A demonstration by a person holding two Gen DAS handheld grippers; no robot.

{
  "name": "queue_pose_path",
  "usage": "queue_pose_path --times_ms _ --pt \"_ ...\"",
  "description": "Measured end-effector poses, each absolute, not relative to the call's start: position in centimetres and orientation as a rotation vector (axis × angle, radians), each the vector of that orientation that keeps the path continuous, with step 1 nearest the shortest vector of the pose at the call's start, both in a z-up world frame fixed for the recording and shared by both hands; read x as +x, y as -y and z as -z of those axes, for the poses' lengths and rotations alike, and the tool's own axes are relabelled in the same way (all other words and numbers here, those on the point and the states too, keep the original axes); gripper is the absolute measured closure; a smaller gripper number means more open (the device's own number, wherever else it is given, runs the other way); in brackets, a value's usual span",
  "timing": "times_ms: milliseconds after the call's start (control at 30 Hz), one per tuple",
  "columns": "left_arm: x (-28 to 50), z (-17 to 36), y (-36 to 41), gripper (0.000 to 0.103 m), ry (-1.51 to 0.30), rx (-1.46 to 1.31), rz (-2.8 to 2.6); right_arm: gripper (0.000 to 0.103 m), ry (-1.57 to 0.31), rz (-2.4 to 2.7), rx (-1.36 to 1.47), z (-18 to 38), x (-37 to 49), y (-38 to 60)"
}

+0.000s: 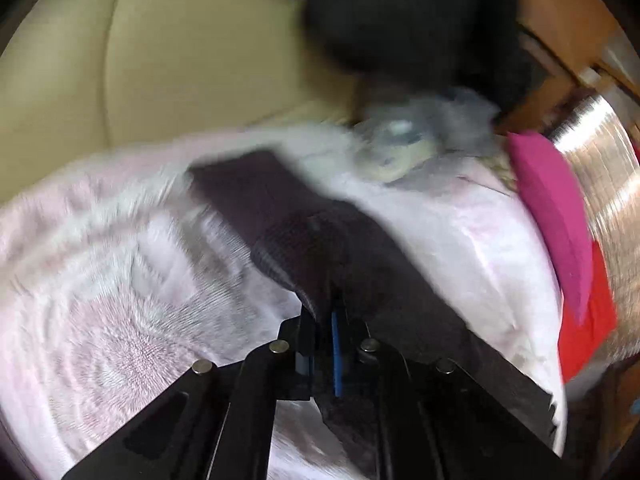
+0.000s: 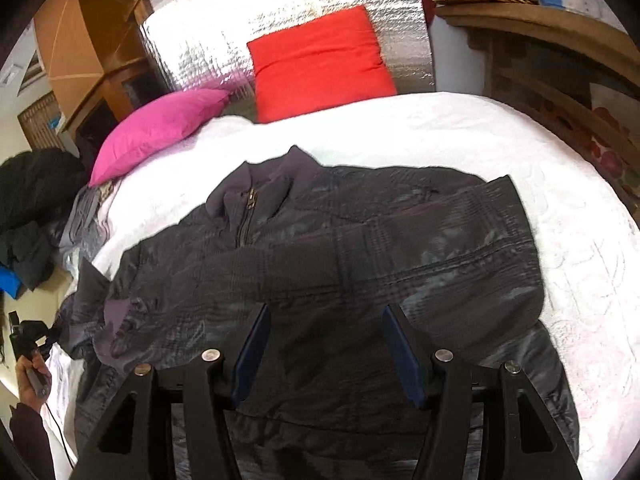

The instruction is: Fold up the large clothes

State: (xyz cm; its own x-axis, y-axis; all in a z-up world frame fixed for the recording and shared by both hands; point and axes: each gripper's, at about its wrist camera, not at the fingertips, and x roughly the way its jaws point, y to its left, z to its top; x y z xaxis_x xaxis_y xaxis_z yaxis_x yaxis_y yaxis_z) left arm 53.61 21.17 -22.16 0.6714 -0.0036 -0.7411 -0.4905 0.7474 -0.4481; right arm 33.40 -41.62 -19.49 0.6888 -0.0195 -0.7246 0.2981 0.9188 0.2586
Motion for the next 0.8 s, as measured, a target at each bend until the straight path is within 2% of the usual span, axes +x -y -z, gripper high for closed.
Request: queue_pose_path --times_ms 233,400,633,800 --pt "49.8 12.2 -9.6 0.098 -0.632 -0.452 -0.038 0.041 -0.734 0.213 0.466 18.1 32.0 43.7" --pt "45.8 9.3 1.2 0.098 -0.597 -0.277 0.171 0.041 -0.701 0.238 0.509 17.5 30.7 45.1" --pt "41.0 10.9 15.8 0.098 -0.673 -0.081 0.463 0.041 -0.656 0.264 0.584 17.0 28.5 47.7" --pt "39.4 16.3 24.5 0.097 -0.919 0.061 0.668 0.041 -0.636 0.275 0.662 17.3 27.8 49.8"
